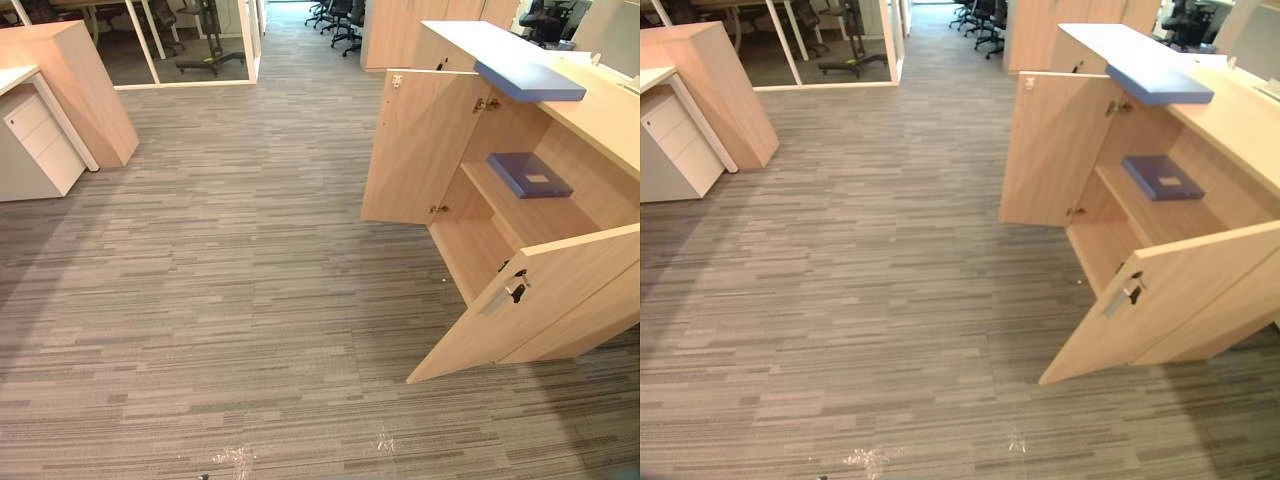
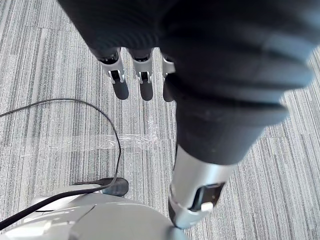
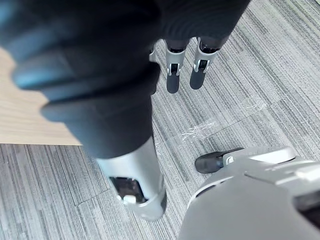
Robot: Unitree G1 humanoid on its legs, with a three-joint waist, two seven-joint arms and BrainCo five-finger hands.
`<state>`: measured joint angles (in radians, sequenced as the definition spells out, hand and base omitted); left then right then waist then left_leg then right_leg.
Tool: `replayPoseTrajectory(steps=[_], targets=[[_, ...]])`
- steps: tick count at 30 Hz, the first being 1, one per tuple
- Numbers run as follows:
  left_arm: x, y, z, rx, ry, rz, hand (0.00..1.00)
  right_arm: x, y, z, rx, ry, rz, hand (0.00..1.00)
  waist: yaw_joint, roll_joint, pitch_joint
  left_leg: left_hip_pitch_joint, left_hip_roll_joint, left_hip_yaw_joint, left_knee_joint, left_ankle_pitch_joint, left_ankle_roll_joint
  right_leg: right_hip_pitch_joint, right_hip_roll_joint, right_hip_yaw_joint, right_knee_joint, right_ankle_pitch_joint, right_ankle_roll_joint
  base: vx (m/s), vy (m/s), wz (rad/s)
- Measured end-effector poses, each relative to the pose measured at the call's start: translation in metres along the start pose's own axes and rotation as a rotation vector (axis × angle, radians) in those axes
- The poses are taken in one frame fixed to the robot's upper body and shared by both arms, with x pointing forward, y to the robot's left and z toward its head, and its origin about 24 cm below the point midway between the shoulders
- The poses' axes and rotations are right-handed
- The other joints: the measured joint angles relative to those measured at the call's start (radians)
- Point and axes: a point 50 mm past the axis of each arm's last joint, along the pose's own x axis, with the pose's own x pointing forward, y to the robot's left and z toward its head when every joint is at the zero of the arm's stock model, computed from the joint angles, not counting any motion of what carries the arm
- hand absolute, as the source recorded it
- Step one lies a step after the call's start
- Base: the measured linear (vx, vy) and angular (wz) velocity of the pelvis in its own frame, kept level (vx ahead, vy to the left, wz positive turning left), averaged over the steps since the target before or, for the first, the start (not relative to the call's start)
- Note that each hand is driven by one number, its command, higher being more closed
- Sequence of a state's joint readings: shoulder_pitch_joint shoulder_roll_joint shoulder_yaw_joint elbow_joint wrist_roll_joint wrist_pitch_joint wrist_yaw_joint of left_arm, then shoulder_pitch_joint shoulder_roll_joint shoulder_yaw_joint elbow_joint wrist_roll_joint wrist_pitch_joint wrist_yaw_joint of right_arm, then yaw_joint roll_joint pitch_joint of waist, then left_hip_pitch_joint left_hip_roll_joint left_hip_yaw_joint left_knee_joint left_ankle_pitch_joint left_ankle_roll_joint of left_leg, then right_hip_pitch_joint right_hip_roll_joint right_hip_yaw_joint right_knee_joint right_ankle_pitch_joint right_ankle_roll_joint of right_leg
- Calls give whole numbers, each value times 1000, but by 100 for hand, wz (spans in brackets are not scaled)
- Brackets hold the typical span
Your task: Walk over to the cabinet, pick up the folder, carry it to the office cabinet, place the folder inside the office cabinet, then close the office cabinet door
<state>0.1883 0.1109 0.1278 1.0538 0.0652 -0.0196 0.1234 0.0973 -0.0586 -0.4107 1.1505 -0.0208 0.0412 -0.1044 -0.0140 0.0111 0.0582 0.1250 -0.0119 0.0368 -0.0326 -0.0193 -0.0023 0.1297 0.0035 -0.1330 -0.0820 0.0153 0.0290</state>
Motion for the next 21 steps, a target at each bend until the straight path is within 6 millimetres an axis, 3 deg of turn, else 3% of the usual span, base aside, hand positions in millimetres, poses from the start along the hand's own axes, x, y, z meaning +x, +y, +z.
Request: replayPoseTrajectory(steps=[4, 21], targets=[[1, -1, 4, 8, -13, -5, 0, 1, 5, 10, 2, -24, 13, 0, 0, 1, 14, 4, -2, 2, -1, -1, -2, 3, -3, -1, 0, 0, 10, 0, 0, 0], [1, -1, 9, 77, -57, 14, 0, 1, 6, 12, 2, -35, -2, 0, 0, -3, 29, 21, -2, 2, -27, 8, 0, 7, -2, -7, -1, 1, 9, -4, -1, 0]])
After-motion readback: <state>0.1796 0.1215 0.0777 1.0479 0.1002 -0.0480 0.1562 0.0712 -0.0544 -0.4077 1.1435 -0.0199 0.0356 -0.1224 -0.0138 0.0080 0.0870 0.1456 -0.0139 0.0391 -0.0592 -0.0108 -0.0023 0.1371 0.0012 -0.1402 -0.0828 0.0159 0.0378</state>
